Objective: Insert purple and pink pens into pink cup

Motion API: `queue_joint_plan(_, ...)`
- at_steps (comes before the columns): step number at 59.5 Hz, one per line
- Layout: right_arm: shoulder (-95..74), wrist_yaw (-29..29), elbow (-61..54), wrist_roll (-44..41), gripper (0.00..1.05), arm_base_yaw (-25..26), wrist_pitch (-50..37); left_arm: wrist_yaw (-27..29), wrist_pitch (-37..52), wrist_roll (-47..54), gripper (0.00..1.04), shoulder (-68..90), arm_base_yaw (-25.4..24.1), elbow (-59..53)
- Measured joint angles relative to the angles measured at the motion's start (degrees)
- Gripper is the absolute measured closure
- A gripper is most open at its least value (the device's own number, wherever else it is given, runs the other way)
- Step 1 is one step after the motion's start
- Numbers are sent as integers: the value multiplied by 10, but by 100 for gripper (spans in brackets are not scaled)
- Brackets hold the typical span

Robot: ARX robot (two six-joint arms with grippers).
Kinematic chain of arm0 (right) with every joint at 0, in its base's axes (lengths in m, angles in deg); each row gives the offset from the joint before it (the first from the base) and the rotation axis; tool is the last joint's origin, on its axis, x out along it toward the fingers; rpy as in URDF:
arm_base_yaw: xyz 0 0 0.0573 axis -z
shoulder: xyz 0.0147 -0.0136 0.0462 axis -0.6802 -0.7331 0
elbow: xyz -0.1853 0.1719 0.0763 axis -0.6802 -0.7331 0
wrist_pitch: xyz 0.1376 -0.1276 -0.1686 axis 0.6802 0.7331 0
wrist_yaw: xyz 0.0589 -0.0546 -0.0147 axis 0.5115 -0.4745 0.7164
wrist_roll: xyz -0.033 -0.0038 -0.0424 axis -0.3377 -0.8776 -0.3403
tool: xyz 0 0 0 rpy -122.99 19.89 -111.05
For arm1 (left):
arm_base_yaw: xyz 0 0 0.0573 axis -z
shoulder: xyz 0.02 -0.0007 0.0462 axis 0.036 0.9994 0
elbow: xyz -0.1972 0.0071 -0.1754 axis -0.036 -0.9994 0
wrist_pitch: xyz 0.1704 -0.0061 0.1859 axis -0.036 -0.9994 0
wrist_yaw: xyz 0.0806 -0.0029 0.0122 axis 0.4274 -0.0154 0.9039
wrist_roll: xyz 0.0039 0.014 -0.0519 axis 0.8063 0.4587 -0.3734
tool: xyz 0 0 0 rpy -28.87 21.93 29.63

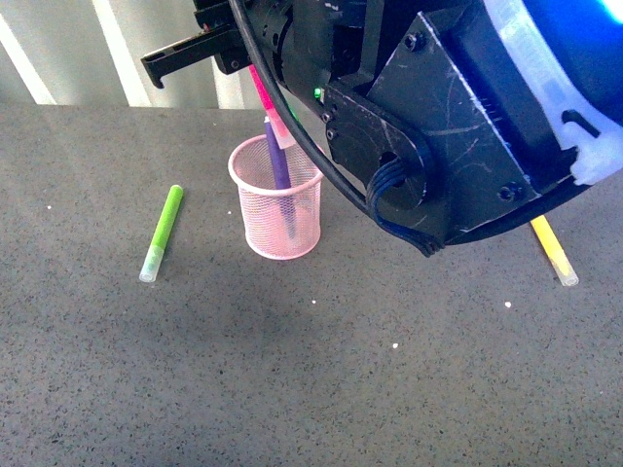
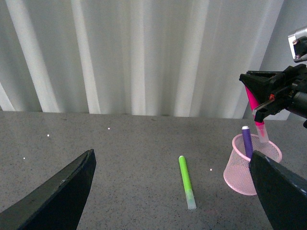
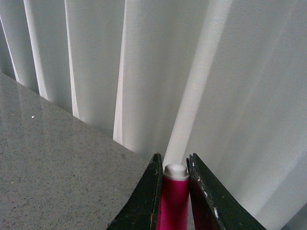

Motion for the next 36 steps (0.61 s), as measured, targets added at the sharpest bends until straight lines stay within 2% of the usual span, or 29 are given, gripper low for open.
queue_joint_plan(36,-37,13,25,9,93,-3,0,0,0,0,7,0,0,0)
